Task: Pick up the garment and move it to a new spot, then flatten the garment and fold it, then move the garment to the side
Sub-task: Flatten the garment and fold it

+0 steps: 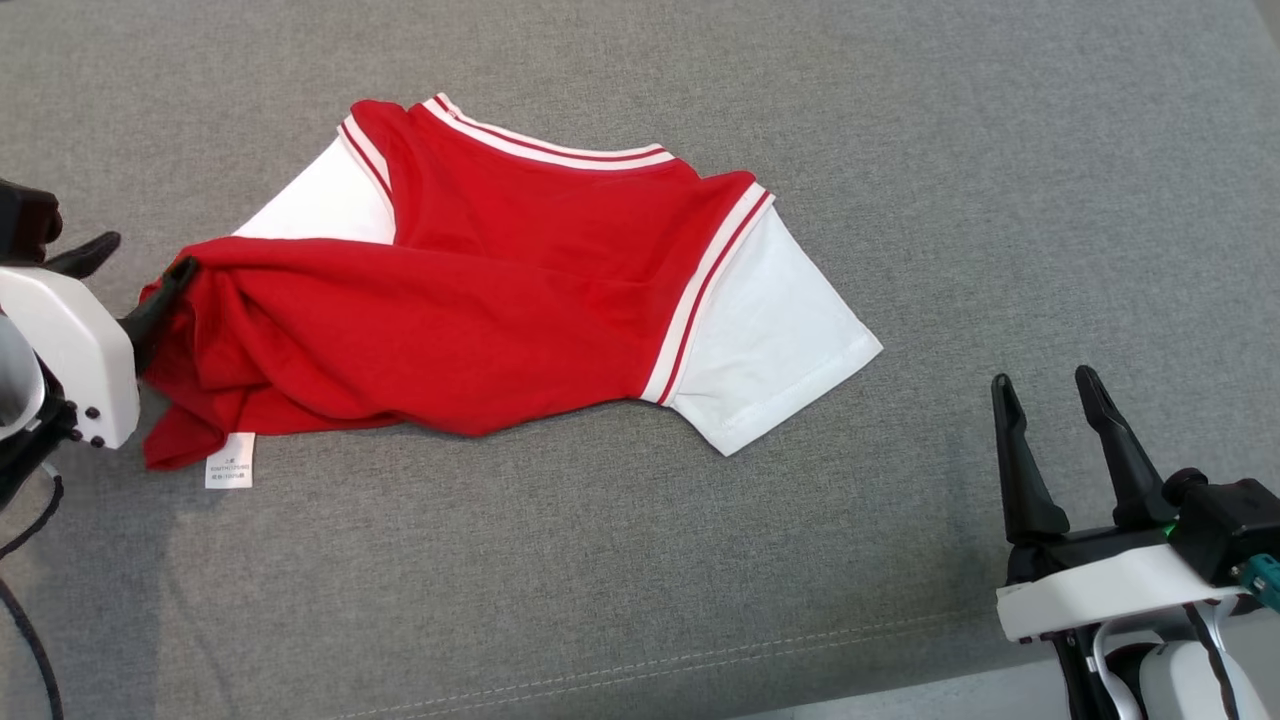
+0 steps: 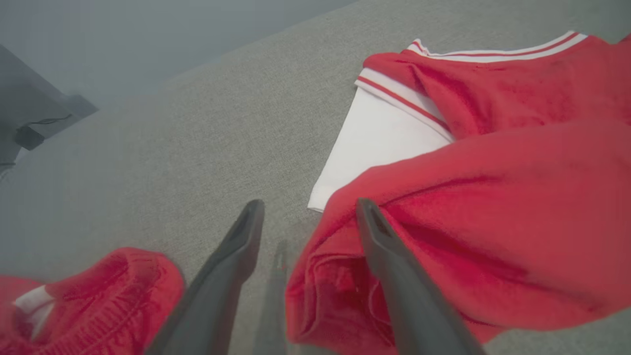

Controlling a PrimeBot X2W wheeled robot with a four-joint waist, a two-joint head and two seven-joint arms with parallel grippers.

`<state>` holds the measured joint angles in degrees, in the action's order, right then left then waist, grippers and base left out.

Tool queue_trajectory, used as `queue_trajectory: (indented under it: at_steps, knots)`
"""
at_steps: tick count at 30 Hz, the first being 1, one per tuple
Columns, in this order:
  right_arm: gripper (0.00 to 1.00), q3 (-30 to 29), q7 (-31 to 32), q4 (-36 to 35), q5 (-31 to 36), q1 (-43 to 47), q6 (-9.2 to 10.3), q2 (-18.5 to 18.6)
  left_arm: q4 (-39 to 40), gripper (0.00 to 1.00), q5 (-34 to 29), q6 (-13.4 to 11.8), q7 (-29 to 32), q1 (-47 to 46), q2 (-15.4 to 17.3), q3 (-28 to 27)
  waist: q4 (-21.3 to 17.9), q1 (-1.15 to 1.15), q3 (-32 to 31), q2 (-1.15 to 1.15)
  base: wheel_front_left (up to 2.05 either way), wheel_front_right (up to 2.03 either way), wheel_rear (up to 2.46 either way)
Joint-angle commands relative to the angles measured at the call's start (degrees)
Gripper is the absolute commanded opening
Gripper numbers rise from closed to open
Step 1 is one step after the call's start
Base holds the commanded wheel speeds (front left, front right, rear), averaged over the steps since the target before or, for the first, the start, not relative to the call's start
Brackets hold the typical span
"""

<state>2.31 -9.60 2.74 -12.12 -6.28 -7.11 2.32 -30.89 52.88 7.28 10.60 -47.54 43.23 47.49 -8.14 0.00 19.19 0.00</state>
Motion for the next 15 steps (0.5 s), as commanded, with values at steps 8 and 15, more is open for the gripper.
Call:
queue_trajectory:
  at_steps: [8, 15]
  knots:
    - [1.0, 0.2, -1.3, -0.6, -0.2, -1.6, -0.37, 0.6, -9.3, 1.0, -5.8, -5.6, -14.5, -7.1, 0.3, -3.7, 2.6, 0.0, -1.2, 0.0, 0.0, 0.0, 0.0]
    - [1.0, -1.0, -1.6, -0.6, 0.6, -0.6, -0.37, 0.6, 0.0, 1.0, -1.2, -14.9, -24.8, 3.1, -0.8, -11.7, 5.8, 0.0, -4.5, 0.0, 0.0, 0.0, 0.0]
